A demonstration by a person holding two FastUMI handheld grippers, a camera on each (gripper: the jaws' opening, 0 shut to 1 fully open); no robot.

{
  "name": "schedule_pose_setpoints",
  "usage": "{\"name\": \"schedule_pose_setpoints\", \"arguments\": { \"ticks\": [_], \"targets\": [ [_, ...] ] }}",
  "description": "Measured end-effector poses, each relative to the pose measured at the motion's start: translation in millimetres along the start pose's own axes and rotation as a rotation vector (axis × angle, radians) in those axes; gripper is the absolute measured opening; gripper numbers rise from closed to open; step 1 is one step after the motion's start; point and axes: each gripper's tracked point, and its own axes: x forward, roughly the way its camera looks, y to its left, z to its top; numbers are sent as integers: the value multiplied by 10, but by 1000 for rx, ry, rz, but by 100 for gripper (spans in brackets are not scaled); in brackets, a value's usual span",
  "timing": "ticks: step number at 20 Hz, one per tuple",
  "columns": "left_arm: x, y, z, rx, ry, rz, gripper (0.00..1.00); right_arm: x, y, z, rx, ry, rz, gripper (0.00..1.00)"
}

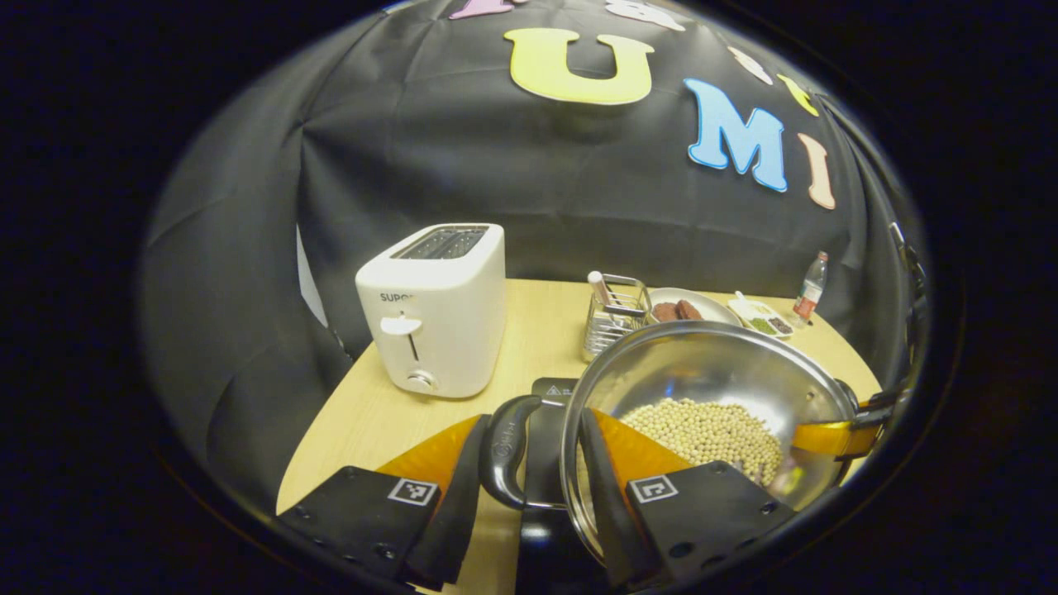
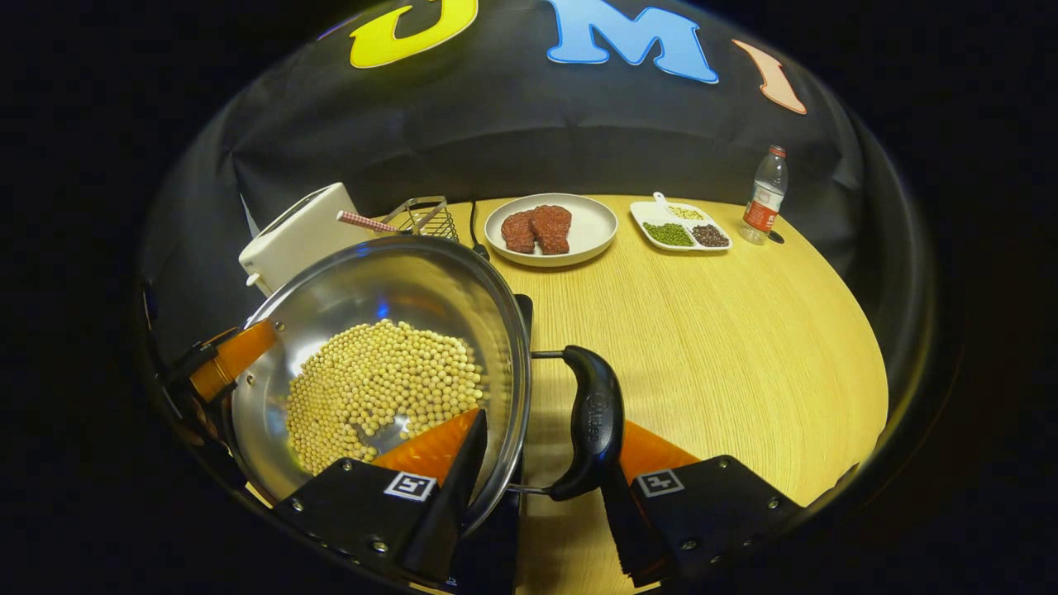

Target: First push the handle of the pot to place it horizontally, then grasp the pot with both hands and set it on the induction cooktop.

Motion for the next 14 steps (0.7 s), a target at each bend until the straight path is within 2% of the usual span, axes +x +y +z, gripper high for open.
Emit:
{"name": "schedule_pose_setpoints", "arguments": {
  "ticks": [1, 3, 4, 6, 11, 12, 14],
  "targets": [
    [-35, 4, 14, 3, -5, 7, 70, 13, -1, -5, -1, 1, 4, 73],
    [-72, 25, -5, -7, -5, 15, 70, 26, -8, 5, -8, 1, 10, 73],
    [-81, 32, -12, -10, -4, 19, 67, 32, -5, 12, -10, 0, 16, 73],
    [-92, 52, 2, -13, -3, 29, 70, 57, -7, 28, -14, -4, 22, 73],
    [-163, 78, -2, -32, -8, 45, 72, 143, 11, 60, -29, -4, 37, 73],
    [-160, 84, -3, -44, -11, 47, 69, 144, 9, 58, -29, -4, 40, 73],
    [-205, 115, 76, -58, -42, 50, 78, 136, 14, 72, -34, -9, 45, 73]
  ]
}}
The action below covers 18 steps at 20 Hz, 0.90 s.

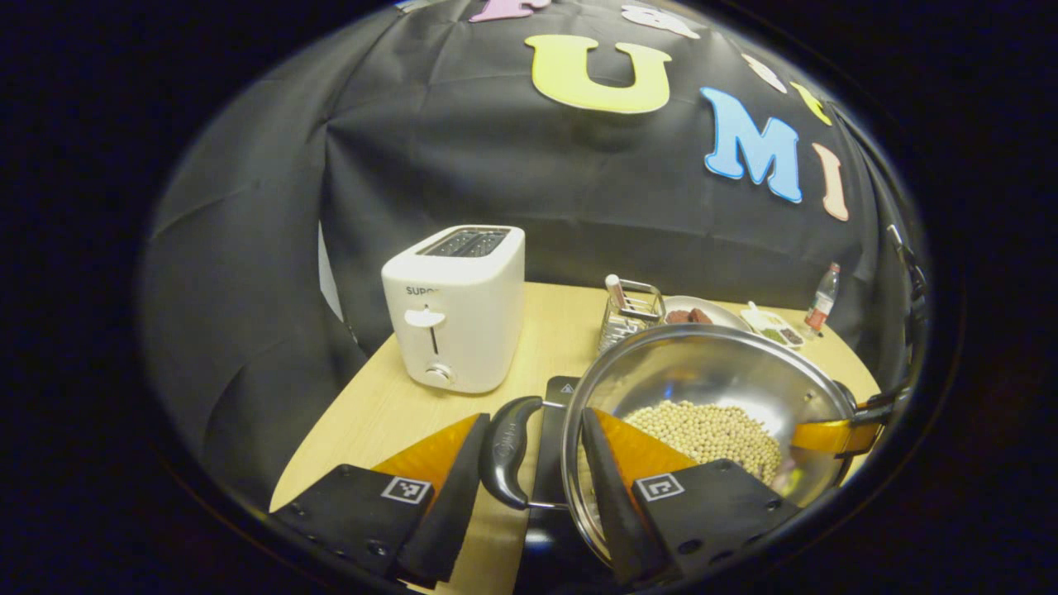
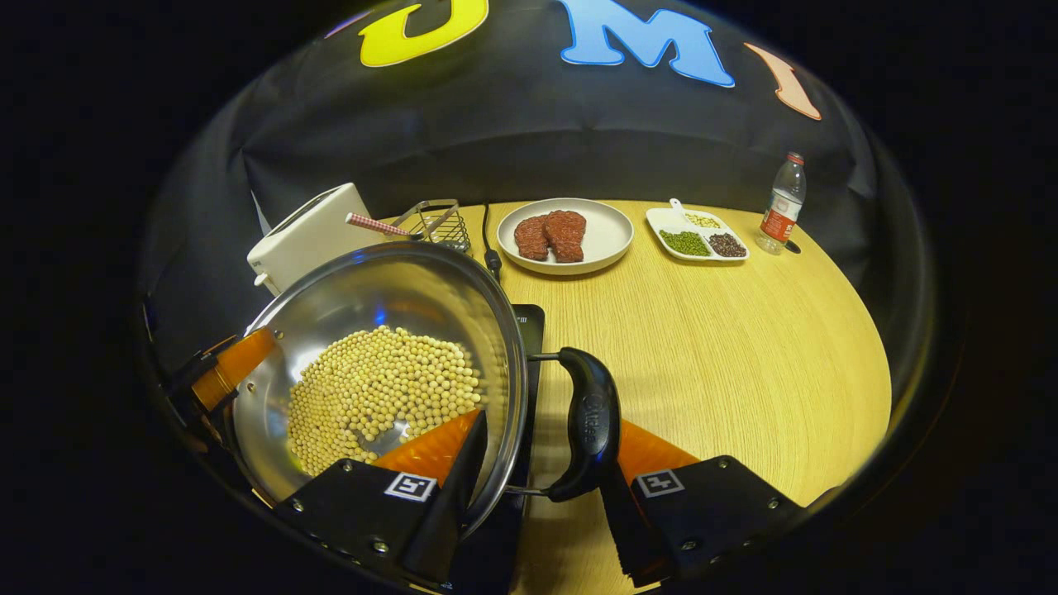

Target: First push the handle of the pot to place it horizontally, then grasp the pot with both hands and set it on the induction cooktop.

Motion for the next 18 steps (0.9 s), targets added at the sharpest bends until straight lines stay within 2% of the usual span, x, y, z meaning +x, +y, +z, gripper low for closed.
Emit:
{"name": "schedule_pose_setpoints", "arguments": {
  "ticks": [2, 3, 4, 6, 7, 10, 13, 16, 17, 18],
  "targets": [
    [-36, 24, 50, -1, -15, 9, 76, 10, 2, 14, 3, -8, 8, 73],
    [-89, 50, 49, -3, -19, 18, 79, 20, 12, 15, 4, -10, 15, 73],
    [-139, 71, 67, -6, -27, 25, 87, -8, 8, 45, -7, -29, 16, 73],
    [-291, 181, 193, -14, -60, 55, 95, -109, -40, 231, -60, -110, 7, 80],
    [-359, 217, 256, -22, -74, 69, 98, -184, -28, 320, -84, -148, 9, 87],
    [-696, 205, 501, -32, -127, 96, 98, -483, -63, 635, -102, -268, 8, 89],
    [-1060, -56, 922, -8, -187, 92, 99, -921, -154, 996, -96, -390, 9, 88],
    [-1492, -563, 1514, 10, -276, 54, 94, -1453, -306, 1427, -68, -521, 16, 90],
    [-1630, -764, 1717, 21, -309, 35, 100, -1622, -393, 1569, -60, -562, 9, 95],
    [-1735, -966, 1881, 31, -334, 21, 100, -1801, -498, 1697, -57, -598, -1, 96]
  ]
}}
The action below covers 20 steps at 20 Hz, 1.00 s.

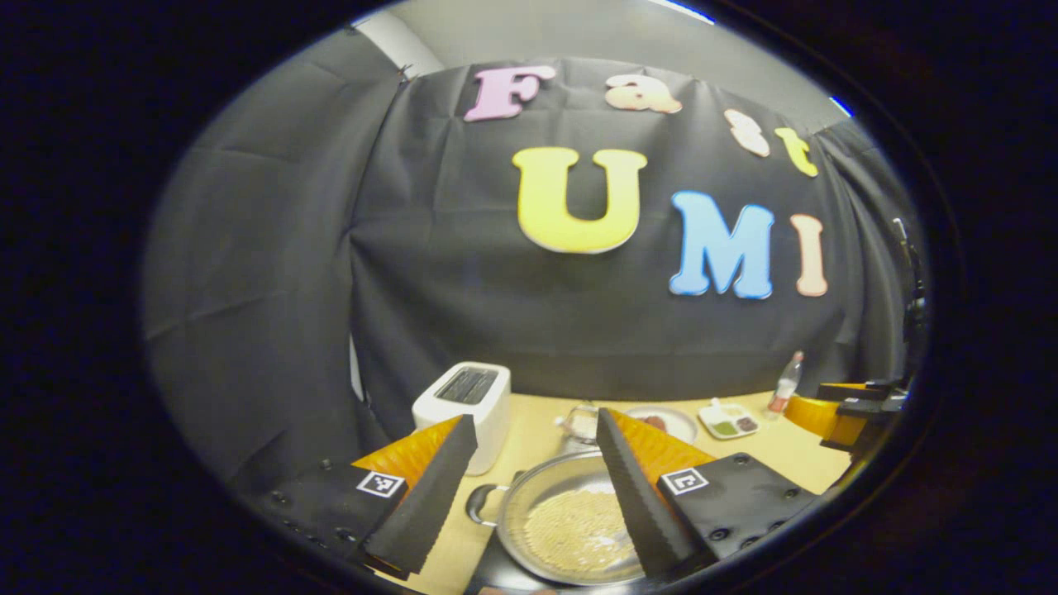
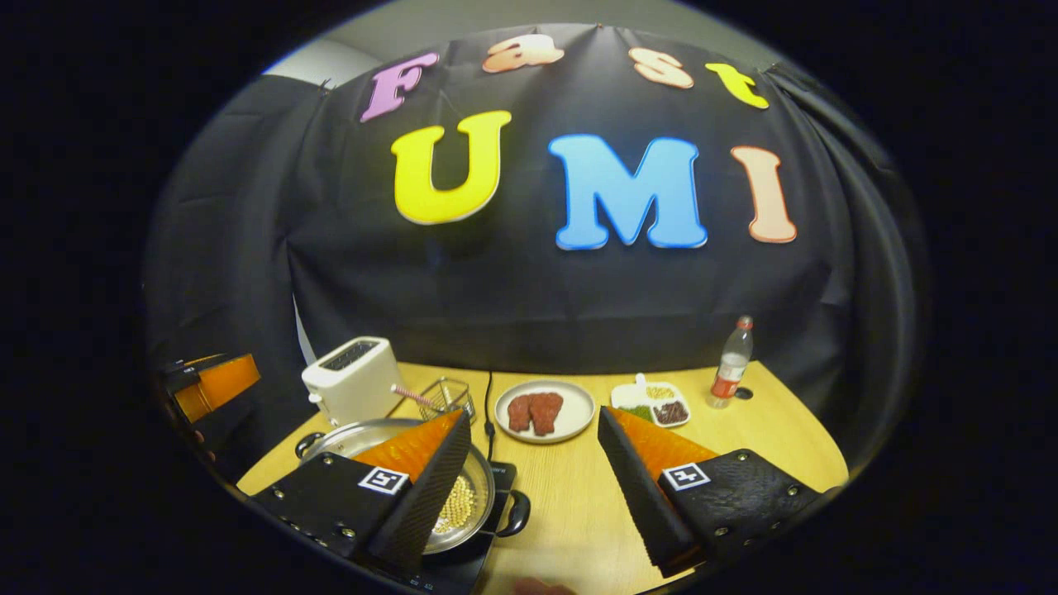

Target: First push the handle of the pot to place it horizontally, then grasp the pot with both hands and set it on the induction cooktop.

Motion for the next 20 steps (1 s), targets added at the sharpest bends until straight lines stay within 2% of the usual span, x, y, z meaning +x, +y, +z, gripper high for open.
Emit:
{"name": "schedule_pose_setpoints", "arguments": {
  "ticks": [1, 3, 4, 5, 6, 9, 10, 11, 12, 13, 14, 17, 20],
  "targets": [
    [-49, -196, 163, 2, -24, -12, 97, -96, -101, 189, 0, -37, -12, 96],
    [-142, -607, 500, -18, -71, -44, 100, -320, -327, 580, 3, -113, -43, 96],
    [-212, -801, 685, -21, -102, -53, 100, -433, -437, 735, 7, -136, -50, 96],
    [-280, -985, 849, -14, -129, -65, 95, -567, -503, 842, 3, -149, -57, 96],
    [-362, -1170, 976, -3, -145, -72, 96, -700, -592, 949, -1, -161, -62, 96],
    [-609, -1835, 1121, 6, -161, -114, 99, -1039, -890, 1257, -5, -201, -84, 96],
    [-653, -1984, 1108, -1, -153, -119, 99, -1120, -984, 1315, -3, -209, -88, 96],
    [-717, -2134, 1076, -9, -148, -126, 99, -1202, -1043, 1330, -4, -213, -86, 91],
    [-771, -2289, 1074, -16, -146, -134, 98, -1261, -1116, 1337, -7, -215, -87, 96],
    [-844, -2419, 1069, -19, -151, -144, 98, -1320, -1206, 1346, -15, -219, -89, 91],
    [-901, -2528, 1068, -15, -155, -151, 97, -1377, -1281, 1345, -21, -218, -91, 96],
    [-1092, -2749, 1134, 2, -182, -150, 94, -1485, -1445, 1370, -11, -222, -77, 96],
    [-1162, -2895, 1134, -3, -199, -140, 96, -1539, -1597, 1401, 15, -227, -62, 96]
  ]
}}
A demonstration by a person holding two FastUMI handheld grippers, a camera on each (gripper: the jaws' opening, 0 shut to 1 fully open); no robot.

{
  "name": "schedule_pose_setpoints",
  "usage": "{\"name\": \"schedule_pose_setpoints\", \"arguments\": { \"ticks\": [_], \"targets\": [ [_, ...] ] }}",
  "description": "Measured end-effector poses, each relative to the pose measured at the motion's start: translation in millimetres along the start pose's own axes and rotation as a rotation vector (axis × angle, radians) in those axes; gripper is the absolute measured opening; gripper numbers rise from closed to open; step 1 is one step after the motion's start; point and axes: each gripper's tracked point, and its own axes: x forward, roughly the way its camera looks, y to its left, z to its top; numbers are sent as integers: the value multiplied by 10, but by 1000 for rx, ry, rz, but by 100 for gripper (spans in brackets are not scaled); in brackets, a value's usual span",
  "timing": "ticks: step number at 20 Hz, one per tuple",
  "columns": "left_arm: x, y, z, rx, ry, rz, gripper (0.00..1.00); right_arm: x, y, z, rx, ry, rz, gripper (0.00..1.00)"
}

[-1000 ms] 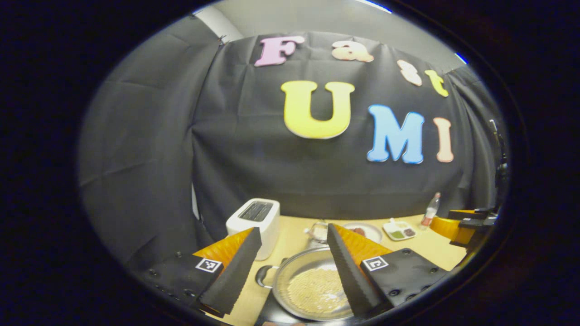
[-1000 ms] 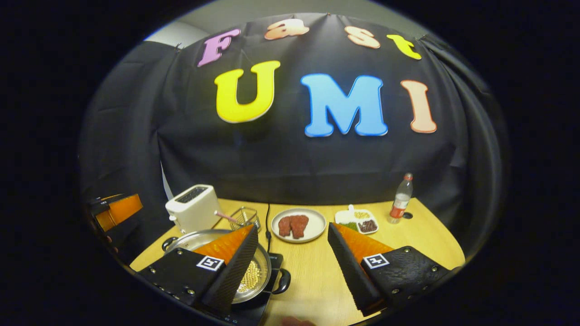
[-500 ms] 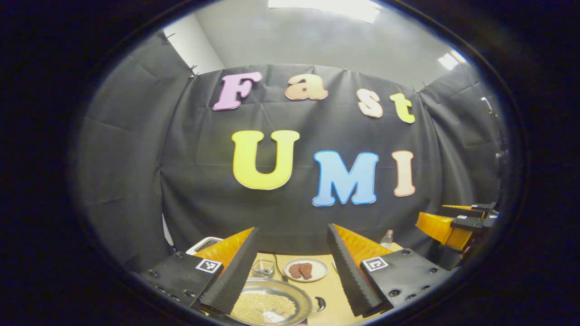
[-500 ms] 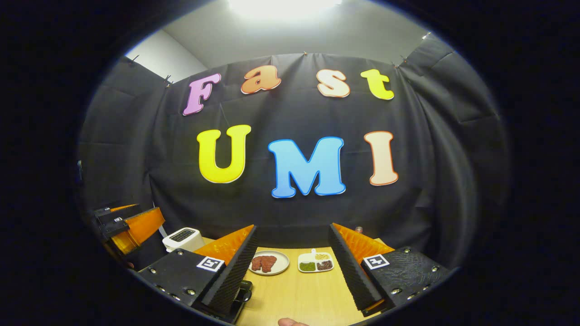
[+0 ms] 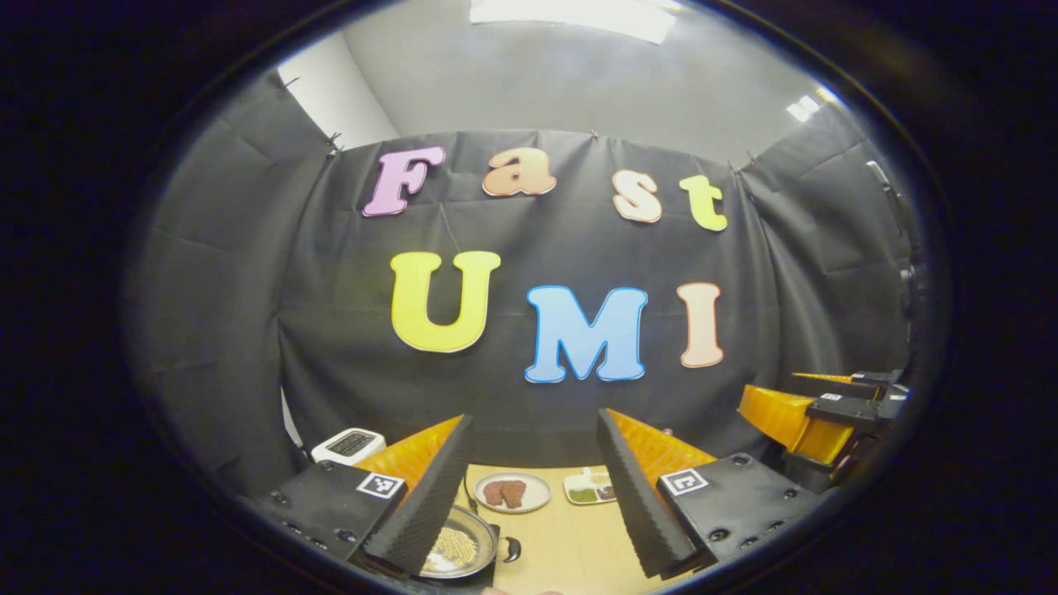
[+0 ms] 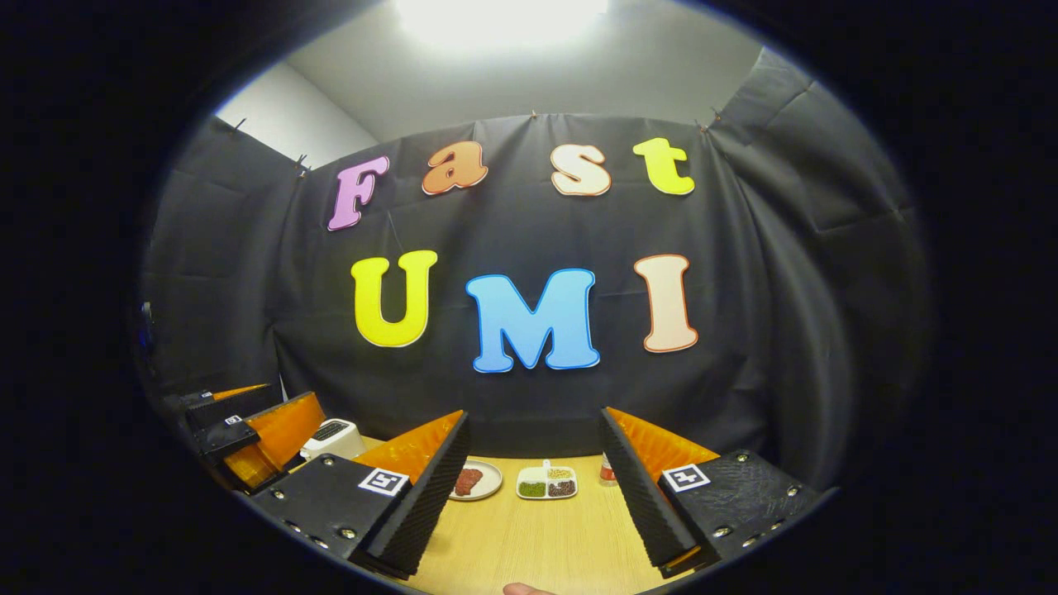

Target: First push the handle of the pot to place it horizontally, then grasp the pot with both hands and set it on the induction cooktop.

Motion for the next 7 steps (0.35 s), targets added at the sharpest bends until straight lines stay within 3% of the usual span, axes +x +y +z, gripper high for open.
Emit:
{"name": "schedule_pose_setpoints", "arguments": {
  "ticks": [2, 3, 5, 6, 7],
  "targets": [
    [-51, 4, -63, -8, 14, 25, 94, -1, -113, 5, -2, 2, 1, 92],
    [-75, 27, -83, -2, 18, 39, 94, -11, -145, -11, 7, 7, 8, 96],
    [-126, 18, -73, 12, 11, 60, 94, -12, -221, -42, 35, 20, 20, 96],
    [-149, 20, -67, 16, 7, 70, 94, -16, -246, -53, 41, 20, 26, 92],
    [-184, 29, -95, 16, 5, 80, 94, -32, -281, -60, 38, 25, 26, 96]
  ]
}}
